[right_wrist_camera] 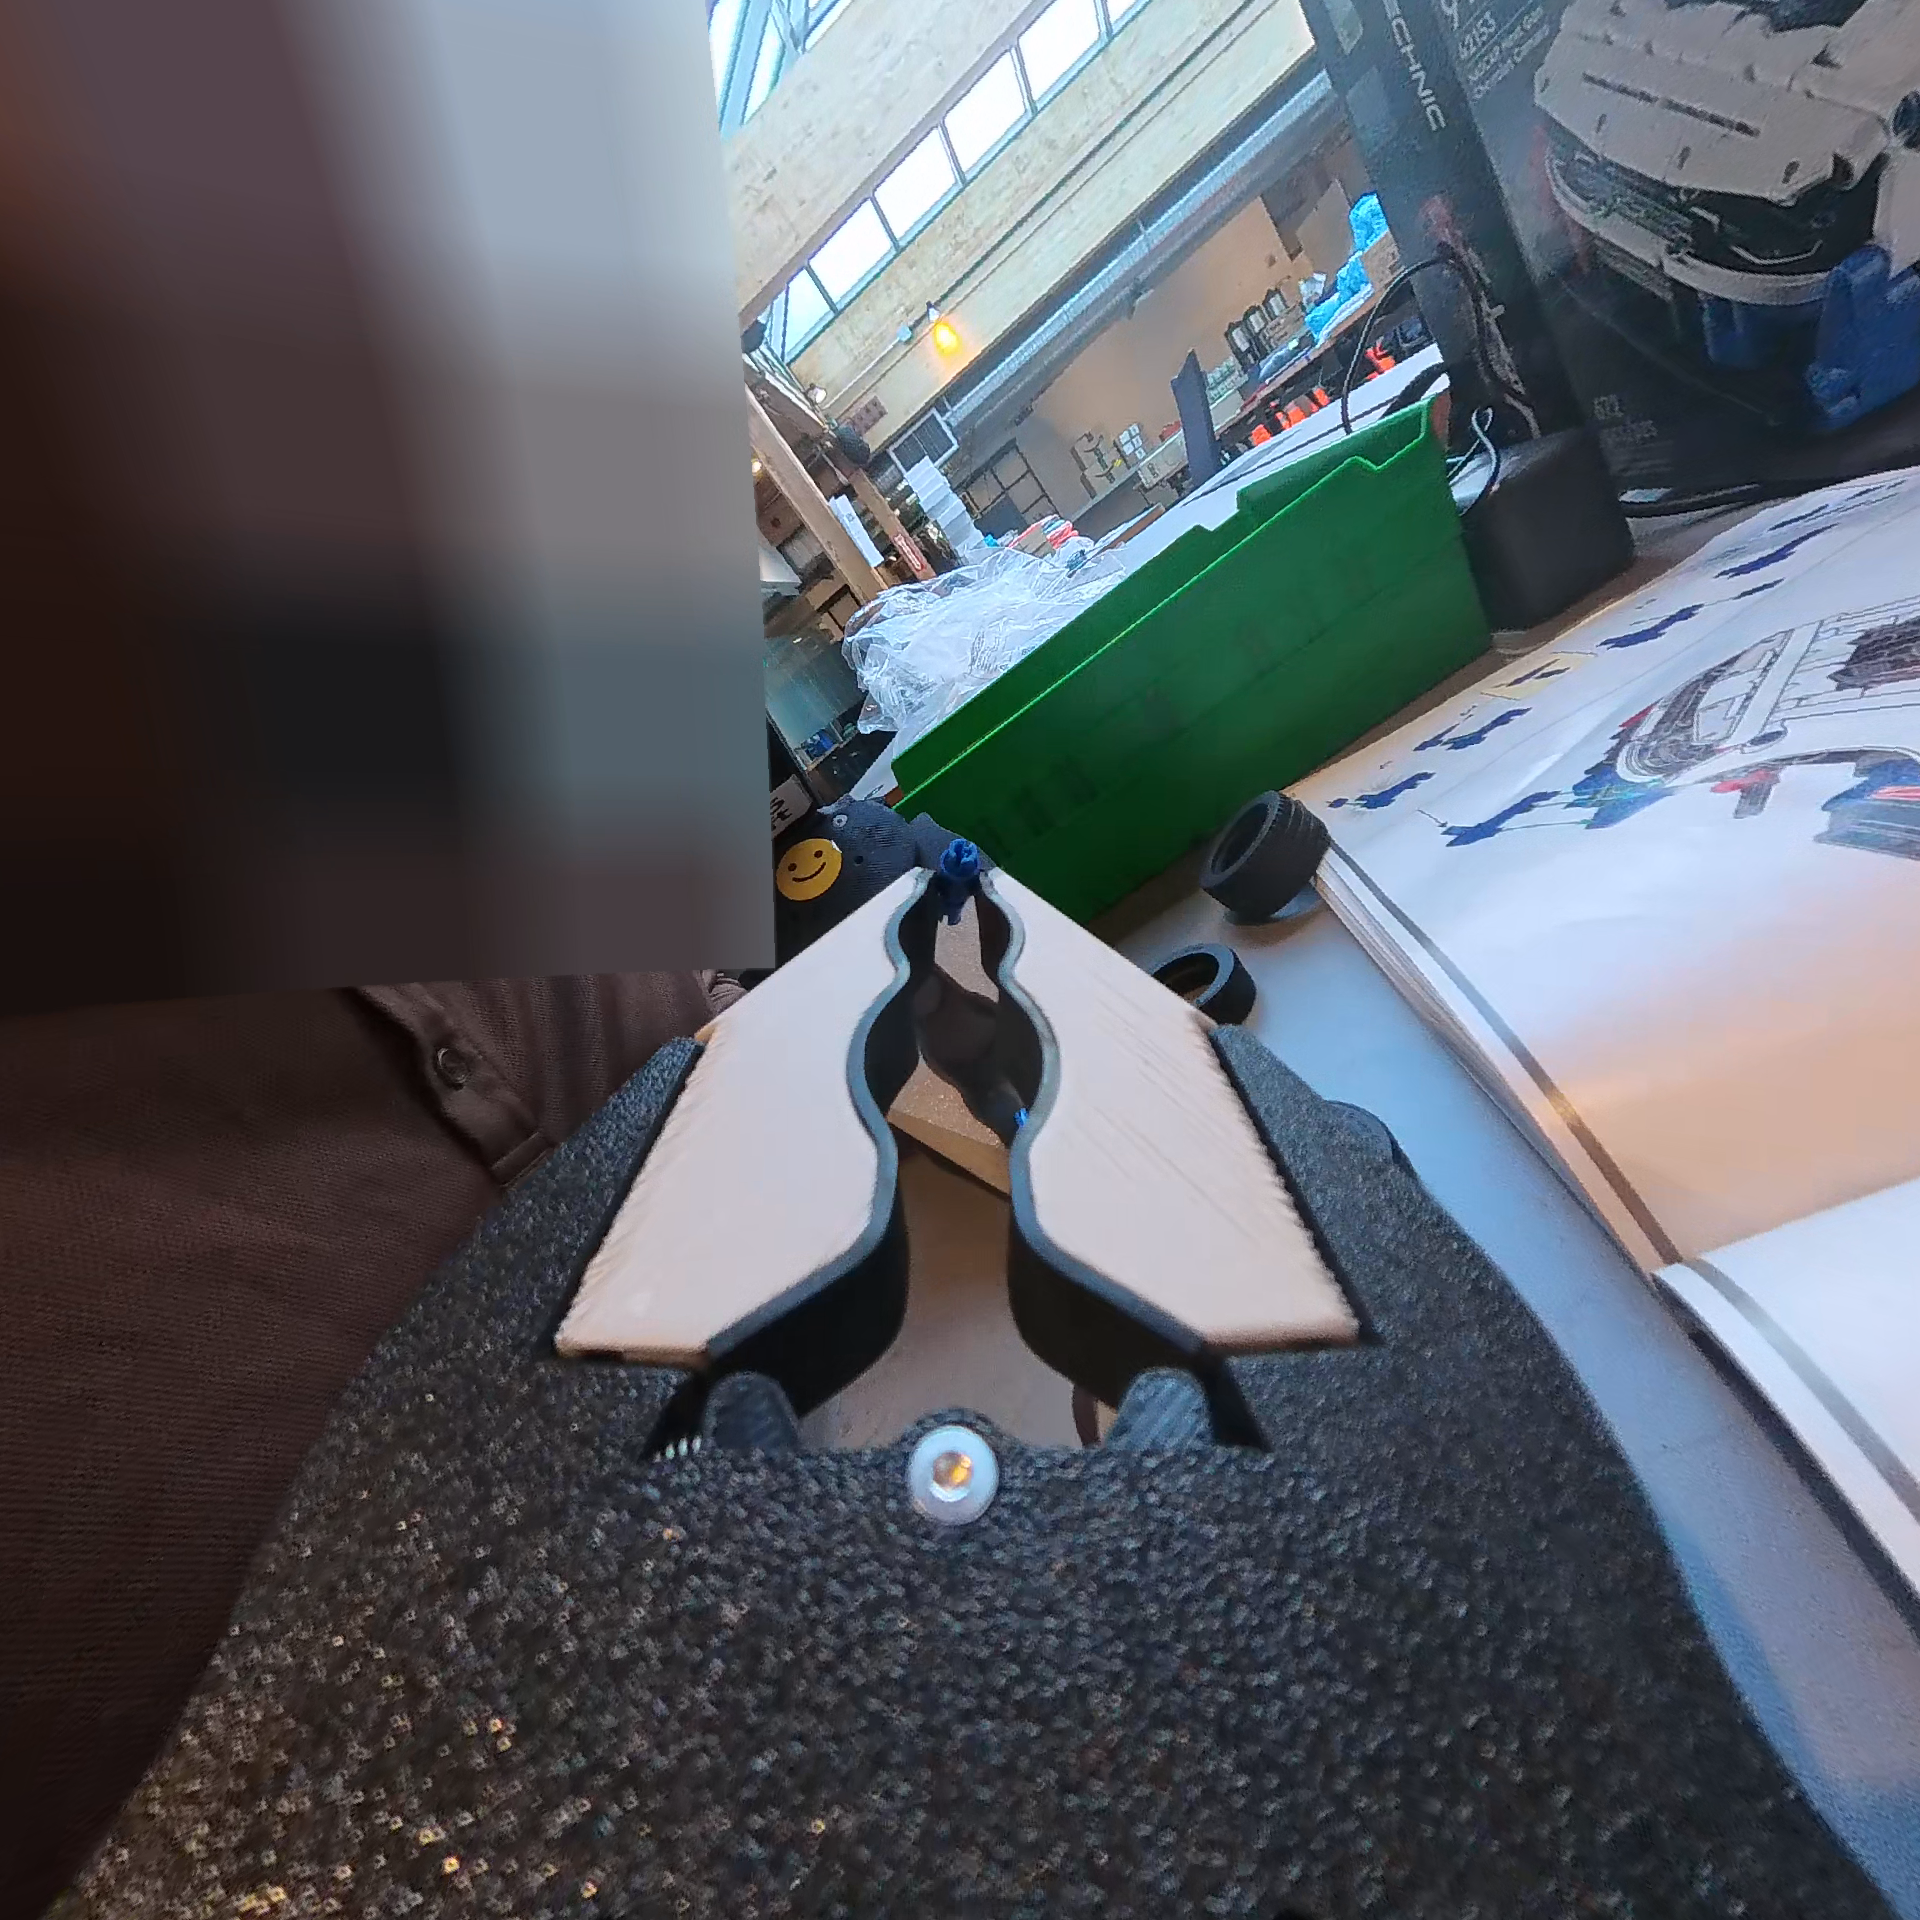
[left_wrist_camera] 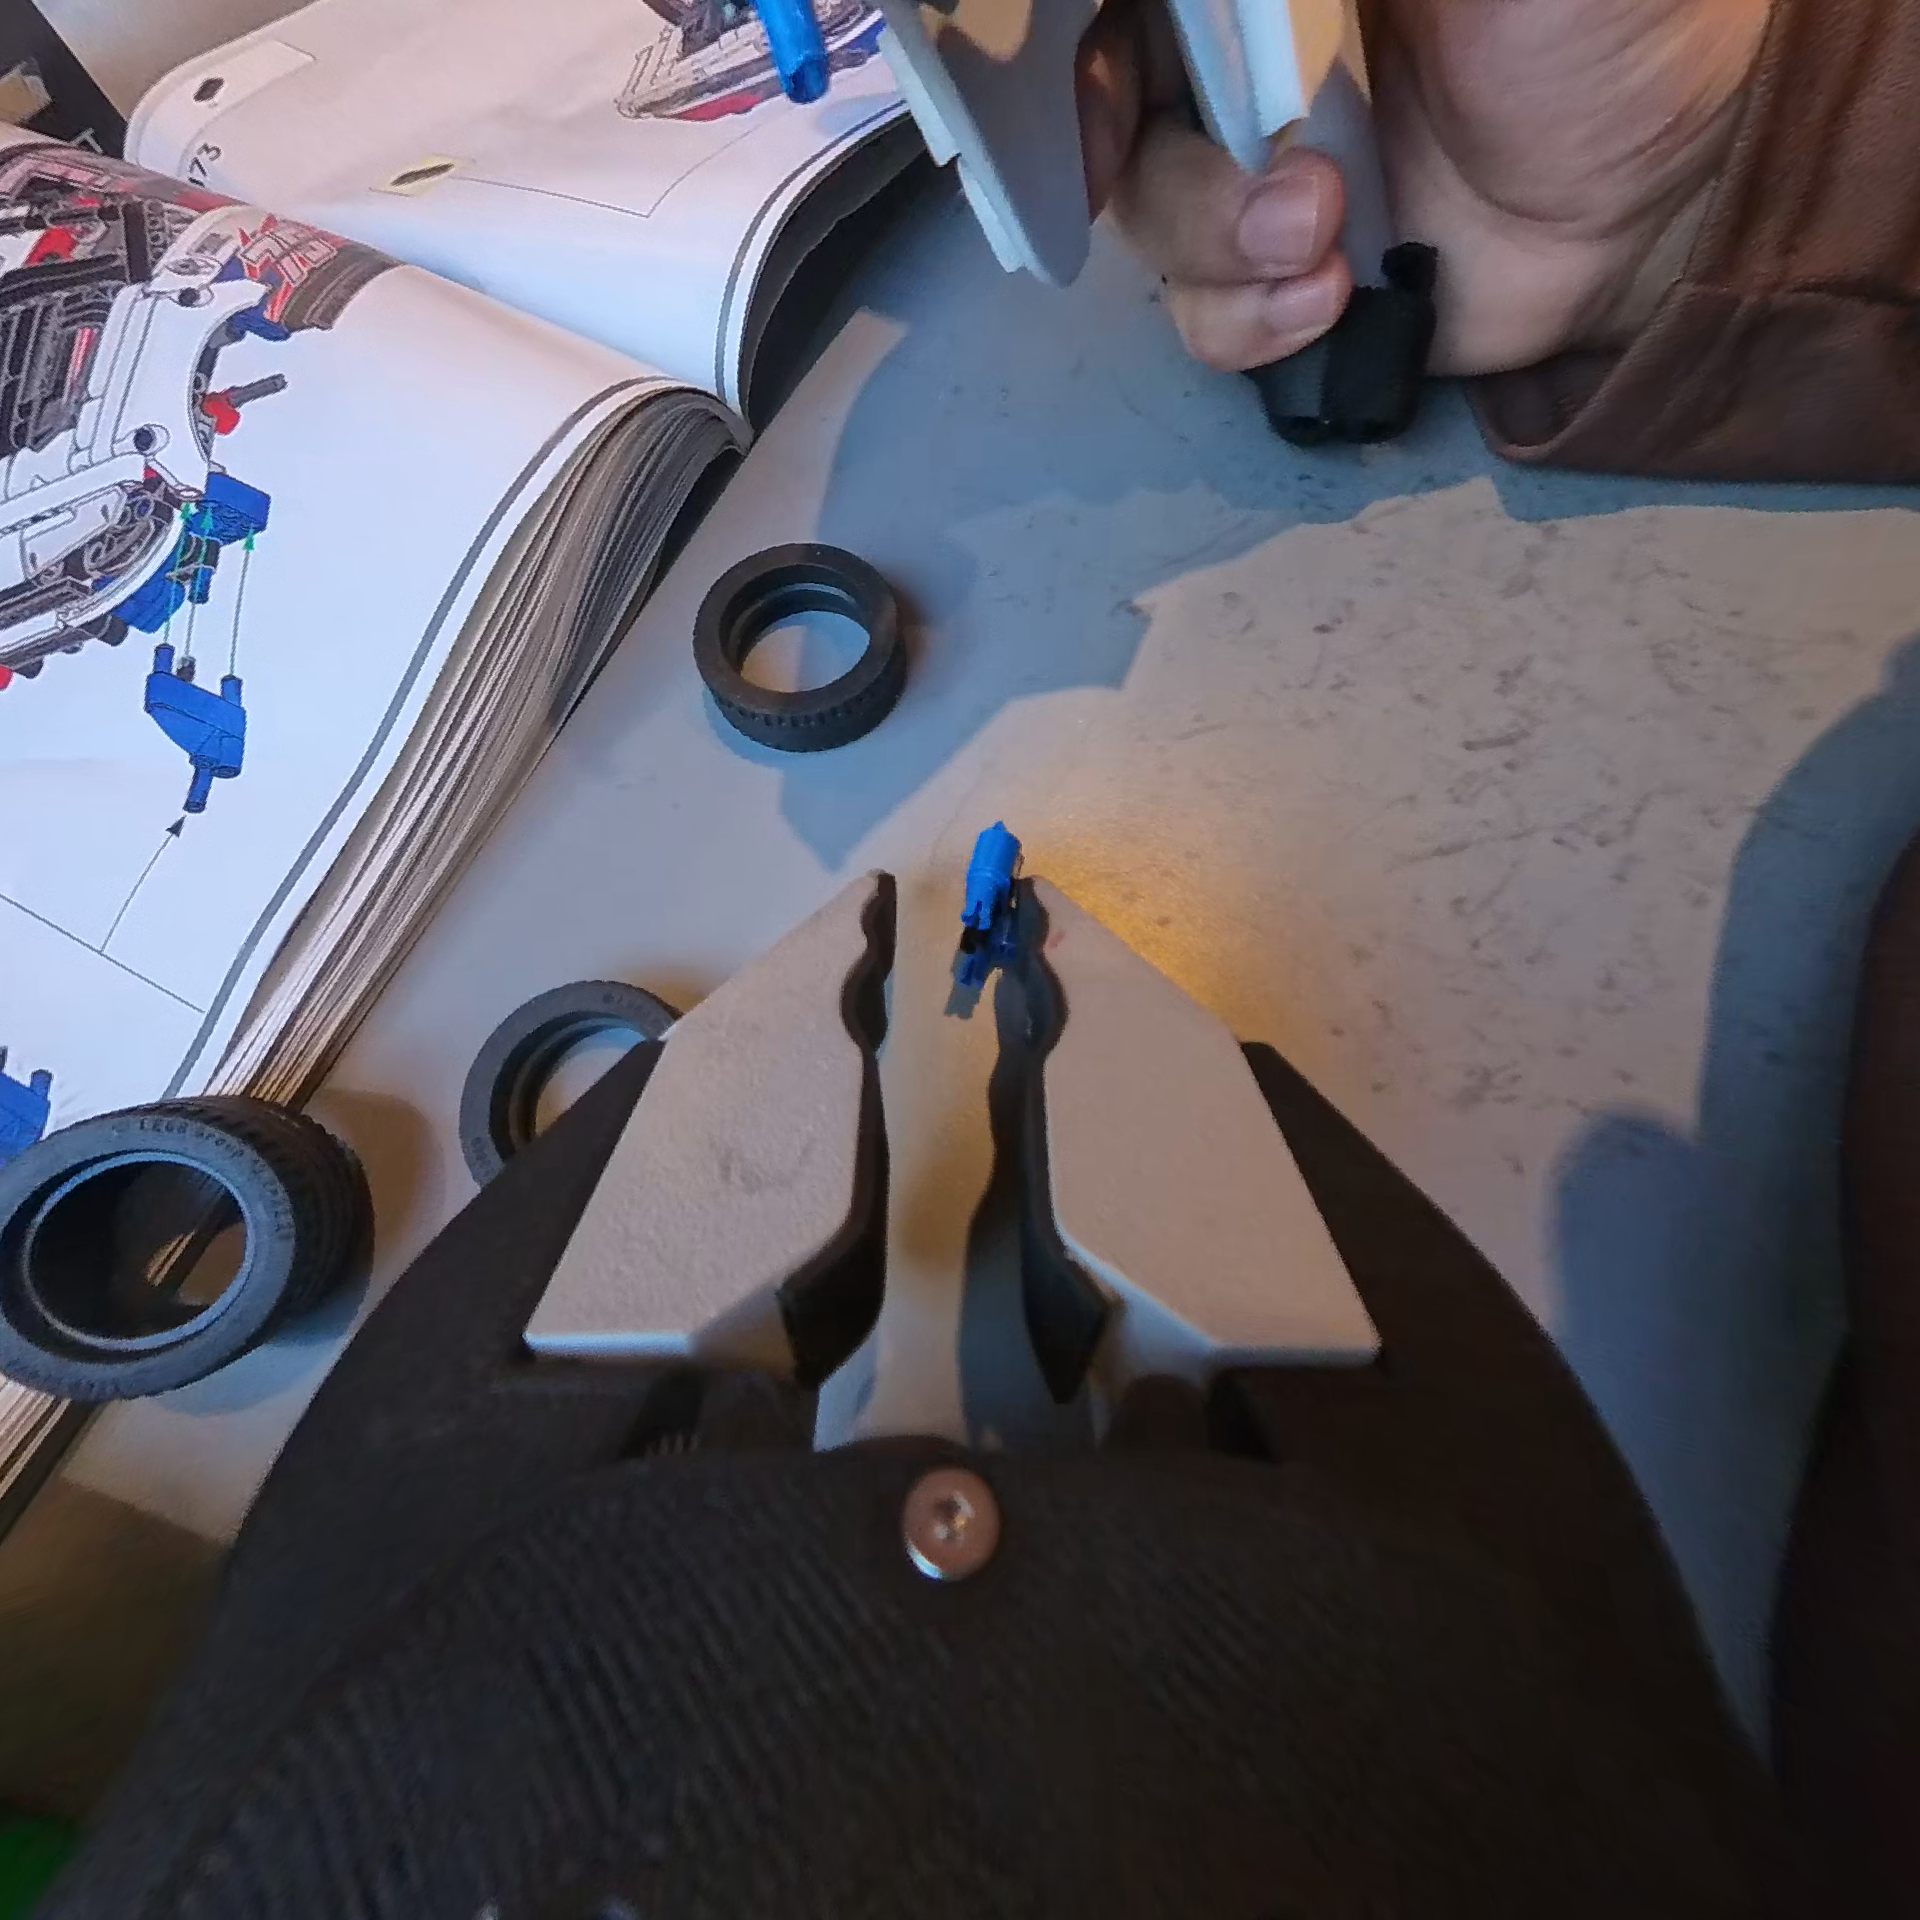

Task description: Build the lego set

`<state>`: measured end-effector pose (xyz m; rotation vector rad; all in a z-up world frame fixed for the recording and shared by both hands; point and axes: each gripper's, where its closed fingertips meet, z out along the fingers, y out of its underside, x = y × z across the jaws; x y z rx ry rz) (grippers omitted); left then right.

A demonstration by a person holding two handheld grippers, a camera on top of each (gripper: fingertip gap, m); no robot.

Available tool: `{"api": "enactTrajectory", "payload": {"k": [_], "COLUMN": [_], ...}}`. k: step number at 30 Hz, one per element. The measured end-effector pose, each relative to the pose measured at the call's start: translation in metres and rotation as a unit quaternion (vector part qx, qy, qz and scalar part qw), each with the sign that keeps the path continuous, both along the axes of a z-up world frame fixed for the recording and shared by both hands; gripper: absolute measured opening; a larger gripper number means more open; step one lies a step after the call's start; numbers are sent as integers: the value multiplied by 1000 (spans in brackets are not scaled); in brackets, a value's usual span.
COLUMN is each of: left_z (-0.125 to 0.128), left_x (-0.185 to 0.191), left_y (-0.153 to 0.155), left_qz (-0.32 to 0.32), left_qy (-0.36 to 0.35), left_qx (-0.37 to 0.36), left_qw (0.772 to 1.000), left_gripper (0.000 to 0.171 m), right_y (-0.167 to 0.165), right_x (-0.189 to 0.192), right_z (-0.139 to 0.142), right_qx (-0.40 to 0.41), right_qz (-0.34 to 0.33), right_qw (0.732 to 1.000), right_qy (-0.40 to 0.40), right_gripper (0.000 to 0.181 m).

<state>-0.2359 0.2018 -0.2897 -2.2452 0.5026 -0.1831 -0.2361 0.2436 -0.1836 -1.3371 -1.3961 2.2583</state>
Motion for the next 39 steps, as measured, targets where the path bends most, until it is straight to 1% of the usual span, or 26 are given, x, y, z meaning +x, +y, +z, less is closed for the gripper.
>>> {"api": "enactTrajectory", "payload": {"k": [22, 26, 33, 38, 39], "left_z": [0, 1, 7, 8, 9], "left_x": [-1, 0, 3, 2, 2], "left_y": [0, -1, -2, -2, -2], "left_qz": [5, -1, -10, -9, -8], "left_qy": [-4, -4, -17, -19, -22], "left_qx": [-2, 2, 18, 19, 23], "left_qw": [1000, 1000, 1000, 1000, 999], "left_gripper": [21, 31, 35, 24, 18], "right_y": [2, 2, 2, 1, 1], "right_x": [-1, -1, 0, 0, 1], "right_z": [-1, -1, 0, -1, -1], "right_qx": [-4, -5, -4, -2, 0], "right_qz": [-4, -5, -4, -2, -2], "right_qw": [1000, 1000, 1000, 1000, 1000], "right_qy": [-4, -4, -4, -5, -5], "right_gripper": [7, 7, 7, 7, 7]}}
